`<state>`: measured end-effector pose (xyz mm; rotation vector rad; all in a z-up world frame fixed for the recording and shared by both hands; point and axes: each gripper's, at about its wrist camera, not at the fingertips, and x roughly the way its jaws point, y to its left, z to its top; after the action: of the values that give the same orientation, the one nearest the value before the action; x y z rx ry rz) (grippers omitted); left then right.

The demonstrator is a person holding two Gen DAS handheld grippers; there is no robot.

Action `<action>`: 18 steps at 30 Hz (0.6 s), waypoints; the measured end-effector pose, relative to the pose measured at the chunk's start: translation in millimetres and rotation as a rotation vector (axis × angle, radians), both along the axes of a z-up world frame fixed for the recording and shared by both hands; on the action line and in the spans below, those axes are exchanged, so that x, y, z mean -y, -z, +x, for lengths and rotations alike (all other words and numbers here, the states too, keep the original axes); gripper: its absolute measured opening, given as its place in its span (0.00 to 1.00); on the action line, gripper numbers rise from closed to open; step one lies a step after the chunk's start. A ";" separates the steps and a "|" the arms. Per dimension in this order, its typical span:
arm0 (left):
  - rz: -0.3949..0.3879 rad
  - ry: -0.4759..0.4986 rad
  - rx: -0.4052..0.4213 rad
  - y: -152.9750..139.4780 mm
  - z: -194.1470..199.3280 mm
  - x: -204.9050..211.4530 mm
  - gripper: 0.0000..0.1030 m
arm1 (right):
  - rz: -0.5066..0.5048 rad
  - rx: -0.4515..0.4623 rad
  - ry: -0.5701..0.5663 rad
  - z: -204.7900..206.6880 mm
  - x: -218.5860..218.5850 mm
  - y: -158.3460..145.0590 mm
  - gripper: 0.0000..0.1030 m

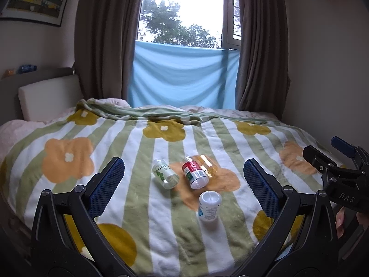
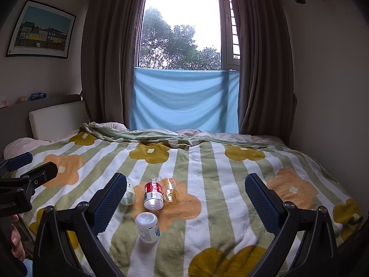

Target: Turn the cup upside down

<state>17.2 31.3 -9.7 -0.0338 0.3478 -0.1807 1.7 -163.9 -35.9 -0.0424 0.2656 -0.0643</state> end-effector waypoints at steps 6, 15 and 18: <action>0.004 -0.001 0.014 -0.6 -3.6 9.2 1.00 | -0.006 0.009 0.002 -3.7 0.2 -2.1 1.00; 0.012 -0.002 0.031 -2.8 -7.8 13.1 1.00 | -0.007 0.008 0.001 -3.7 1.0 -2.2 1.00; 0.026 -0.009 0.038 -2.1 -8.5 14.5 1.00 | -0.001 0.006 0.000 -4.8 0.9 -3.5 1.00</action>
<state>8.7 16.8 -7.6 -0.0062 0.3122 -0.1682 -3.1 -164.8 -32.4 -0.0433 0.2591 -0.0650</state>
